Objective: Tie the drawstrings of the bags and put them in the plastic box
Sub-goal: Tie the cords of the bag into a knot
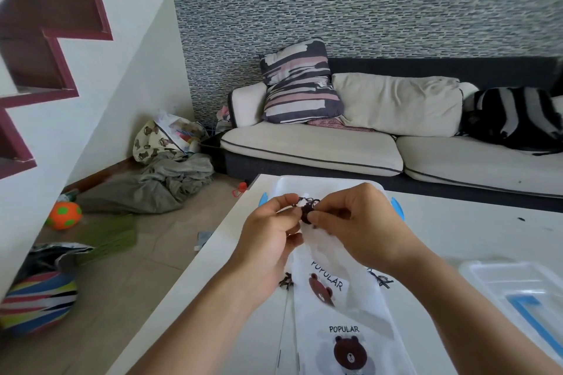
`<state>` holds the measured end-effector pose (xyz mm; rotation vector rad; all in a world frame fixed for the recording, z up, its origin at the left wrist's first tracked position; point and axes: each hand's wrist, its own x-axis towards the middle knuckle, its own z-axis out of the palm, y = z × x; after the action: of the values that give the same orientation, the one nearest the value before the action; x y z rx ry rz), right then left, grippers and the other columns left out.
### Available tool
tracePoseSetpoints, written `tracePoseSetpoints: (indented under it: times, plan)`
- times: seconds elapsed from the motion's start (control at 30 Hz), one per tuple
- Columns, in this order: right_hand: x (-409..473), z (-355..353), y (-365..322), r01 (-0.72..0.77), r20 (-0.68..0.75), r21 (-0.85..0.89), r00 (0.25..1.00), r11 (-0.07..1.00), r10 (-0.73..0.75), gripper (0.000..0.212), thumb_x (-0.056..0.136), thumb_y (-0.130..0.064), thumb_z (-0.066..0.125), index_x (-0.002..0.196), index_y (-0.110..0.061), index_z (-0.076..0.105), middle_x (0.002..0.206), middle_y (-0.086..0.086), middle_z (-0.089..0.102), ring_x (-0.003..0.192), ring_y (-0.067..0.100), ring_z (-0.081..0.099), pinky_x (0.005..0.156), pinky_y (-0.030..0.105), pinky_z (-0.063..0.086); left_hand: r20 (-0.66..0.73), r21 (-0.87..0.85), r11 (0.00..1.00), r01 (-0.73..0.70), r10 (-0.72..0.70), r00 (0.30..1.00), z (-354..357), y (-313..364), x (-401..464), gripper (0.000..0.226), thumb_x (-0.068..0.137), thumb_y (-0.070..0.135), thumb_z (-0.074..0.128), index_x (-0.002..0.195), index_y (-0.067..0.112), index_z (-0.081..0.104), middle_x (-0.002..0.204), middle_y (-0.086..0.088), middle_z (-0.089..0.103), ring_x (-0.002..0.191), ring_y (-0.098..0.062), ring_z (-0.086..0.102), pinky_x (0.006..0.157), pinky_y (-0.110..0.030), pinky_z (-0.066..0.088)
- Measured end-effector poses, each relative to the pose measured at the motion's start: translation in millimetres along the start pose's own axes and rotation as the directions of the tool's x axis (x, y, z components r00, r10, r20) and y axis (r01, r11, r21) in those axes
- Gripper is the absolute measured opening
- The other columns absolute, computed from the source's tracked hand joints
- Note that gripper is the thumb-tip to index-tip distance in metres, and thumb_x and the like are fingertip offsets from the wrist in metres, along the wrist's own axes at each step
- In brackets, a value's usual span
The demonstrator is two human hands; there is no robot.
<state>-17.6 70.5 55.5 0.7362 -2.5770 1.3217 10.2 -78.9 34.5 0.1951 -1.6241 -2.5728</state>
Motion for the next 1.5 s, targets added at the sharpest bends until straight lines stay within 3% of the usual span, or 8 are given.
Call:
tracePoseSetpoints:
  times: [0.2,0.37,0.63,0.83,1.07,1.2,1.4,1.5]
  plan:
    - [-0.7,2.6,0.8,-0.005,0.015,-0.014,1.000,1.000,0.005,0.020,0.091,-0.019,0.071,0.071,-0.021,0.075,0.052,-0.012,0.057,0.051,0.004,0.045,0.052,0.014,0.037,0.108,0.014,1.000,0.014,-0.015,0.994,-4.3,3.2,0.2,0.024,0.099,-0.006,0.042,0.095,0.009,0.060,0.067,-0.005,0.061,0.061,-0.016,0.054,0.064,-0.028,0.045]
    - [-1.8,3.6,-0.6,0.033,0.015,-0.033,0.999,0.999,-0.033,0.019,0.092,-0.019,0.068,0.075,-0.014,0.075,0.064,0.004,0.064,0.053,0.007,0.044,0.052,0.018,0.038,0.223,0.234,0.961,-0.145,0.092,0.971,-12.5,2.6,1.4,0.007,0.091,0.011,0.068,0.092,0.015,0.062,0.082,-0.002,0.070,0.076,-0.014,0.064,0.072,-0.025,0.052]
    - [0.3,7.6,2.1,0.115,-0.055,-0.185,0.990,0.976,-0.127,0.020,0.094,-0.016,0.066,0.076,-0.007,0.072,0.066,0.007,0.063,0.073,0.020,0.051,0.062,0.025,0.040,0.081,0.332,0.922,-0.201,0.185,0.979,-19.9,4.4,5.3,0.031,0.081,-0.005,0.076,0.099,0.014,0.059,0.084,-0.005,0.077,0.081,-0.020,0.069,0.091,-0.039,0.056]
    - [1.9,9.9,7.2,0.166,-0.096,-0.317,0.974,0.934,-0.206,0.024,0.094,-0.015,0.064,0.072,-0.005,0.067,0.064,0.006,0.057,0.065,0.020,0.050,0.061,0.031,0.038,0.015,0.405,0.896,-0.182,0.193,0.981,-23.7,4.5,7.3,0.028,0.079,-0.004,0.078,0.090,0.016,0.061,0.088,-0.002,0.079,0.083,-0.018,0.071,0.089,-0.035,0.052]
    - [0.5,7.4,5.7,0.077,-0.082,-0.159,0.993,0.984,-0.091,0.015,0.093,-0.019,0.068,0.082,-0.012,0.077,0.070,0.005,0.068,0.070,0.020,0.055,0.065,0.027,0.044,0.129,0.762,0.490,-0.424,0.527,0.840,-27.3,2.4,8.4,0.024,0.073,-0.001,0.072,0.079,0.022,0.071,0.065,0.016,0.068,0.056,-0.001,0.059,0.057,-0.010,0.042]
    - [-0.8,4.7,4.6,0.016,-0.070,-0.080,0.997,0.997,-0.022,0.015,0.094,-0.020,0.068,0.083,-0.017,0.078,0.071,0.003,0.070,0.070,0.022,0.058,0.062,0.026,0.044,0.153,0.778,0.443,-0.446,0.555,0.817,-25.6,1.1,7.2,0.020,0.077,0.000,0.069,0.079,0.017,0.080,0.054,0.021,0.062,0.050,0.004,0.055,0.052,-0.006,0.035]
    - [-1.7,2.7,5.6,-0.104,0.032,0.066,0.994,0.992,0.102,0.013,0.093,-0.010,0.068,0.086,-0.011,0.079,0.055,-0.009,0.059,0.053,0.008,0.051,0.060,0.012,0.051,0.219,0.907,0.147,-0.395,0.635,0.741,-34.9,-5.7,16.3,0.007,0.073,0.012,0.071,0.067,0.016,0.072,0.053,0.003,0.062,0.053,-0.018,0.058,0.051,-0.031,0.045]
    - [-4.0,-3.3,7.4,-0.212,0.087,0.347,0.977,0.914,0.194,0.014,0.093,0.002,0.064,0.093,-0.001,0.078,0.054,0.001,0.051,0.053,0.013,0.047,0.066,0.030,0.062,0.223,0.910,0.143,-0.389,0.621,0.751,-38.2,-7.0,19.0,0.006,0.072,0.012,0.071,0.068,0.015,0.073,0.054,0.002,0.065,0.053,-0.019,0.061,0.054,-0.032,0.046]
